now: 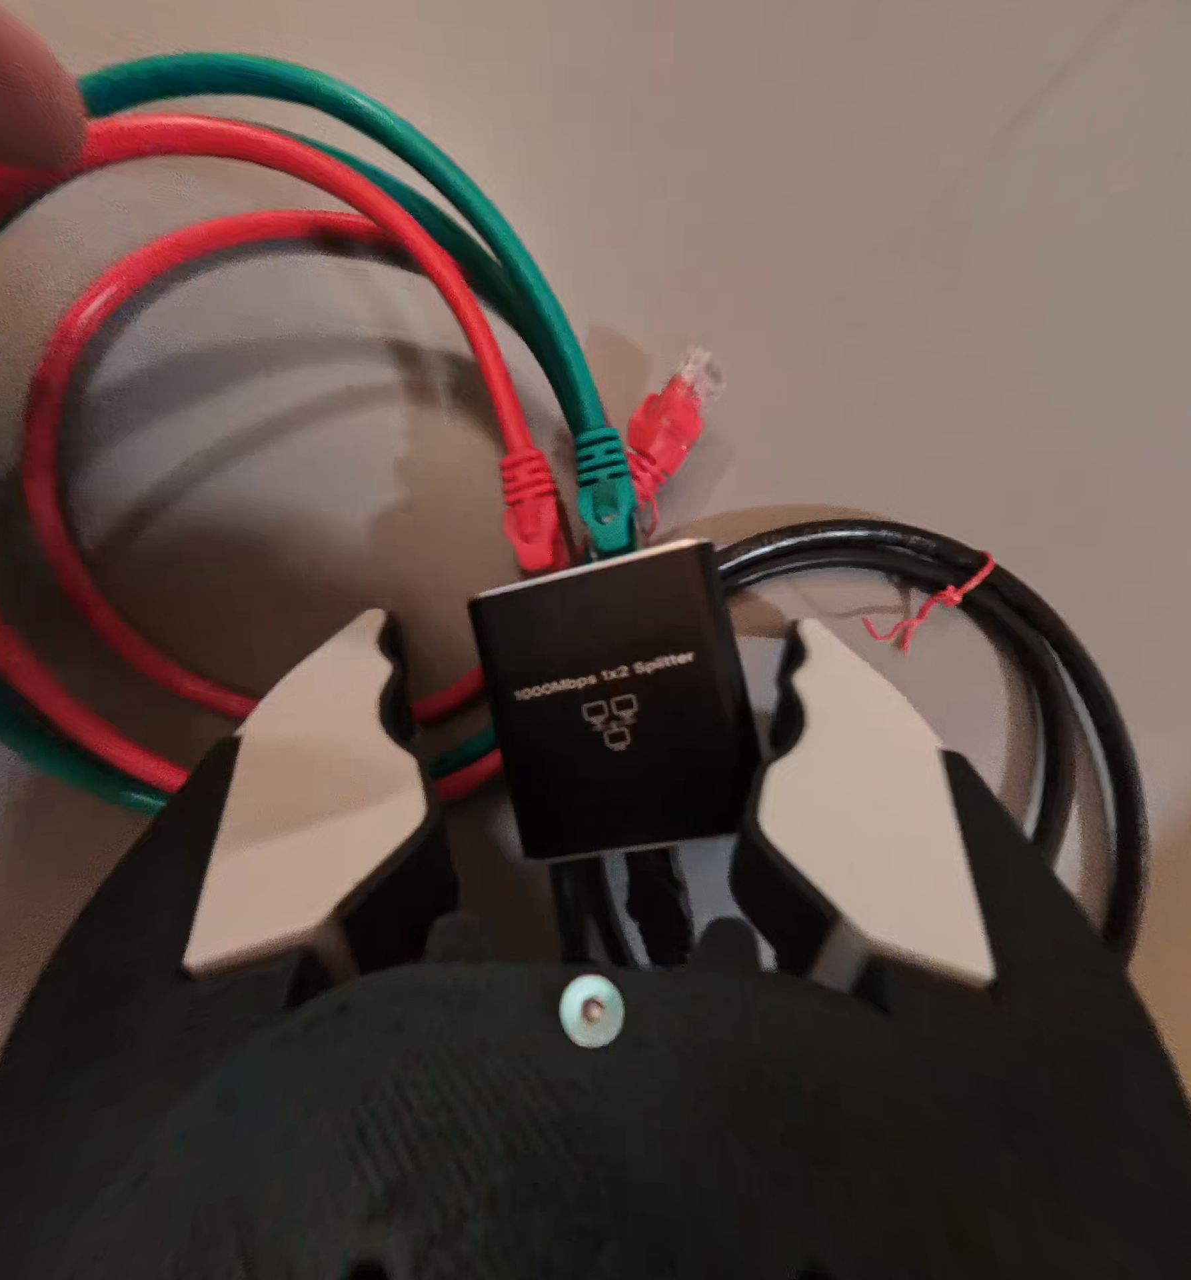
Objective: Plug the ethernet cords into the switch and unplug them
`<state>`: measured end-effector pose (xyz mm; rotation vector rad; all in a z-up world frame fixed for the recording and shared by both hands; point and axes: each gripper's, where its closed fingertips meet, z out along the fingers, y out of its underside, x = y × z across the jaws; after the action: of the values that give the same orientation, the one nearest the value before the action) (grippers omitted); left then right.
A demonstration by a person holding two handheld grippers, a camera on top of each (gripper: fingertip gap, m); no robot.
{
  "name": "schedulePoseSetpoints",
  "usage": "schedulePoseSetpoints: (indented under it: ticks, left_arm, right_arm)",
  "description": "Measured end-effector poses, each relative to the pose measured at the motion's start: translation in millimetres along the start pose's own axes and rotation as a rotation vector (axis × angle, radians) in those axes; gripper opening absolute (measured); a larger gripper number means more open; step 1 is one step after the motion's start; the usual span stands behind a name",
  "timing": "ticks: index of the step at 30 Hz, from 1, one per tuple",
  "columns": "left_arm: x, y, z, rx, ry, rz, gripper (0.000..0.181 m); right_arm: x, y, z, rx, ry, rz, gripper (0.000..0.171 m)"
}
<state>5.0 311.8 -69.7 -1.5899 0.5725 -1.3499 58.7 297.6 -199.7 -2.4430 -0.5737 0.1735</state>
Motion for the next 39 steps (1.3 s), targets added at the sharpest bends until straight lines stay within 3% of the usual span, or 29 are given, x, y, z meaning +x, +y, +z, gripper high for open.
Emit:
schedulePoseSetpoints:
  ticks: [2, 3, 10, 13, 17, 19, 21, 24, 35, 39]
  left_arm:
    - [-0.8, 0.3, -0.3, -0.008, -0.005, 0.028, 0.031]
    - [-0.9, 0.6, -0.2, -0.010, -0.006, 0.037, 0.031]
    - [2.5, 6.6, 3.8, -0.031, 0.007, 0.044, 0.030]
    - [2.7, 6.1, 4.0, -0.029, 0.000, 0.064, 0.030]
    - [5.6, 2.2, 2.2, -0.010, 0.006, 0.088, 0.030]
    - [5.7, 1.8, 1.8, -0.008, 0.006, 0.095, 0.029]
    - [5.3, 2.9, 2.4, -0.012, 0.010, 0.088, 0.029]
    - [4.6, 4.3, 3.3, -0.015, 0.016, 0.067, 0.028]
    - [9.2, 11.9, 7.6, -0.049, 0.020, 0.099, 0.028]
    - [10.4, 13.9, 9.0, -0.055, 0.025, 0.095, 0.028]
  right_arm:
    - [-0.1, -0.7, -2.2, 0.017, -0.011, -0.011, 0.090]
    - [2.0, -1.1, -3.3, 0.026, -0.021, -0.028, 0.076]
    - [16.3, -9.0, -0.5, 0.091, -0.110, -0.237, 0.074]
    - [40.9, -18.9, -6.5, 0.165, 0.038, -0.263, 0.076]
    - [40.0, -19.1, -42.4, 0.268, 0.076, -0.213, 0.091]
    - [36.0, -15.5, -62.1, 0.342, 0.071, -0.104, 0.086]
    - [28.1, -5.6, -73.0, 0.374, 0.047, -0.002, 0.068]
    - [7.0, 10.9, -69.9, 0.333, -0.020, 0.041, 0.056]
    - [20.3, 14.9, -29.1, 0.123, 0.005, 0.069, 0.090]
    - [25.2, 10.6, -19.5, 0.057, 0.006, 0.053, 0.075]
